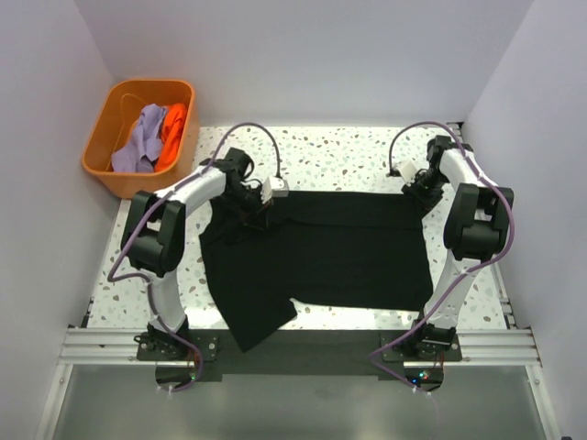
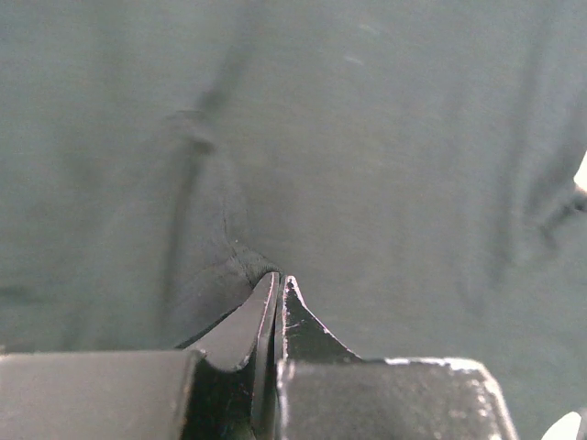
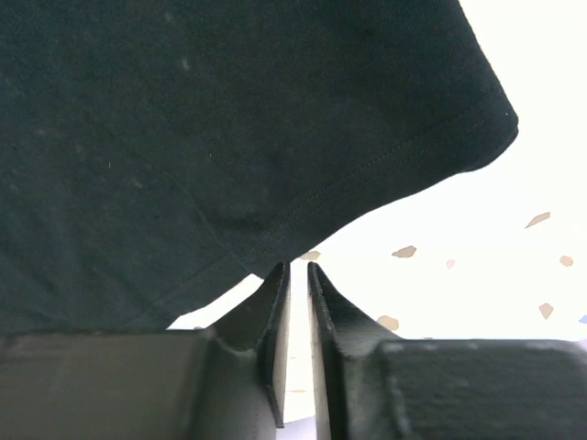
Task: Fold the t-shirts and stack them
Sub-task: Fold the tshirt
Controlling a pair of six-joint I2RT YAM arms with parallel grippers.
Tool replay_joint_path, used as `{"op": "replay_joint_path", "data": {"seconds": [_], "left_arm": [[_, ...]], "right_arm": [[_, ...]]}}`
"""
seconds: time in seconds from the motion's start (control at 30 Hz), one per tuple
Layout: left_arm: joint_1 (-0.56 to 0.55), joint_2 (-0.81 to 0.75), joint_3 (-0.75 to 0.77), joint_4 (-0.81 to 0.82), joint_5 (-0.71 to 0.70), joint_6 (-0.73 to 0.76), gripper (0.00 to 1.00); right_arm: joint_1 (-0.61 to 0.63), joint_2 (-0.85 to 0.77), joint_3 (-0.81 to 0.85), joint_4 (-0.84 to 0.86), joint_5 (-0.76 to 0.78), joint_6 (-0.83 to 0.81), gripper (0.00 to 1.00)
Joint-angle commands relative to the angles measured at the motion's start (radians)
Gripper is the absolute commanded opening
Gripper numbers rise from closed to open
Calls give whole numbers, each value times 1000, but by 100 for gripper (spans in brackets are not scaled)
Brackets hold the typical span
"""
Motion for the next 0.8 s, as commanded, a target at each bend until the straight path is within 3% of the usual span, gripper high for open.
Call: {"op": "replay_joint_path", "data": {"seconds": [0.0, 0.07, 0.1, 0.13, 0.2, 0.3, 0.33, 0.47, 0.57, 0.67, 0.77], "left_arm": [[-53, -101, -89, -30, 24, 61, 0], [-72, -122, -154, -13, 1, 65, 0], [-84, -139, -172, 2, -26, 70, 9], [-88, -146, -181, -1, -32, 85, 28], [-85, -164, -183, -5, -43, 91, 44], [-51, -182, -123, -12, -28, 60, 51], [-23, -181, -70, -1, -7, -12, 53], [176, -126, 52, 99, 46, -222, 57], [247, -121, 49, 244, -60, -376, 57], [272, -80, 64, 281, -201, -459, 57], [287, -40, 80, 291, -256, -528, 57]], "right_arm": [[3, -69, 0, -8, 5, -17, 18], [1, -64, 8, -4, 9, 2, 22], [1, -63, 14, -4, 9, 9, 23], [1, -58, 31, -5, 5, 19, 24], [3, -46, 49, -2, 2, 55, 27], [1, -26, 97, 6, -4, 115, 32], [3, -23, 118, 6, -15, 140, 35], [10, -21, 132, 18, -24, 177, 41], [25, -11, 131, 29, -21, 198, 41], [45, 2, 134, 49, -15, 221, 41], [68, 14, 134, 76, 5, 233, 40]]}}
